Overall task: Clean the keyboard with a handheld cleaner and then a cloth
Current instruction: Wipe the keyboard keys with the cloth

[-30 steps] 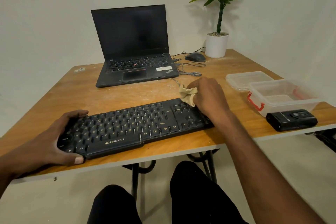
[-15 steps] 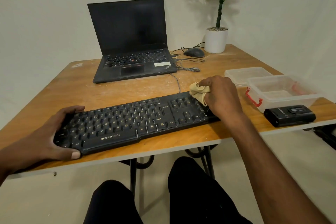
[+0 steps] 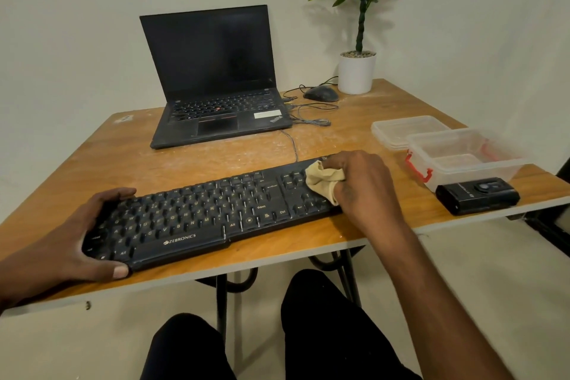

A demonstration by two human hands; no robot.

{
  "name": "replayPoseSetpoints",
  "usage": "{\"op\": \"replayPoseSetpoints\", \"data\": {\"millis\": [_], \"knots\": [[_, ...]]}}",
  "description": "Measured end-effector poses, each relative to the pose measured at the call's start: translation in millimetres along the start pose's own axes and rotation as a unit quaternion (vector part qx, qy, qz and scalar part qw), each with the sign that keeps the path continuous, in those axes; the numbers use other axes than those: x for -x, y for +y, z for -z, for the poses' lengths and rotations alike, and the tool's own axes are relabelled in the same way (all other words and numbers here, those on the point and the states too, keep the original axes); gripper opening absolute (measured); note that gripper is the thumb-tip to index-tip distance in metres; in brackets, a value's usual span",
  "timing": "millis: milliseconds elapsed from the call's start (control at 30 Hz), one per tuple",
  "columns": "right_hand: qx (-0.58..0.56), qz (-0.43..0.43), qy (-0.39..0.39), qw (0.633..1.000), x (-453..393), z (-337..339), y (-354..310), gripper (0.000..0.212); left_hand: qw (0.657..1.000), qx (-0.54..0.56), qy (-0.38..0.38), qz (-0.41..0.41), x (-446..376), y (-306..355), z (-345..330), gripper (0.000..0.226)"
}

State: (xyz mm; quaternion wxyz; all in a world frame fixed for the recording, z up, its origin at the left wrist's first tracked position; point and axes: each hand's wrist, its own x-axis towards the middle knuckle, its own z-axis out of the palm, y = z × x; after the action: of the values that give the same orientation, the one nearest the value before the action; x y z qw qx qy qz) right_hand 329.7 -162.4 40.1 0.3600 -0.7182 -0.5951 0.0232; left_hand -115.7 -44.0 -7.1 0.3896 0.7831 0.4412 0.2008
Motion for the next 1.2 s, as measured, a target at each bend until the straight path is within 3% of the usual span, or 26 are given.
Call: {"op": "replayPoseSetpoints", "data": {"millis": [233, 633, 800, 1033, 1200], "knots": [[0.024, -0.077, 0.063, 0.995, 8, 19, 32, 0.047, 1.000, -0.015, 0.009, 0.009, 1, 3, -3, 0.132], [0.008, 0.023, 0.029, 0.999, 19, 0, 21, 0.044, 1.000, -0.010, 0.006, 0.003, 3, 5, -2, 0.131], [0.032, -0.046, 0.070, 0.996, 17, 13, 34, 0.040, 1.000, -0.016, 0.009, 0.010, 4, 8, -5, 0.131], [-0.004, 0.037, 0.029, 0.999, 32, -11, -2, 0.050, 1.000, -0.008, 0.000, 0.000, 4, 7, -3, 0.129], [0.042, -0.030, 0.066, 0.996, 17, 4, 28, 0.047, 1.000, -0.005, 0.004, 0.009, 5, 10, -5, 0.130]]}}
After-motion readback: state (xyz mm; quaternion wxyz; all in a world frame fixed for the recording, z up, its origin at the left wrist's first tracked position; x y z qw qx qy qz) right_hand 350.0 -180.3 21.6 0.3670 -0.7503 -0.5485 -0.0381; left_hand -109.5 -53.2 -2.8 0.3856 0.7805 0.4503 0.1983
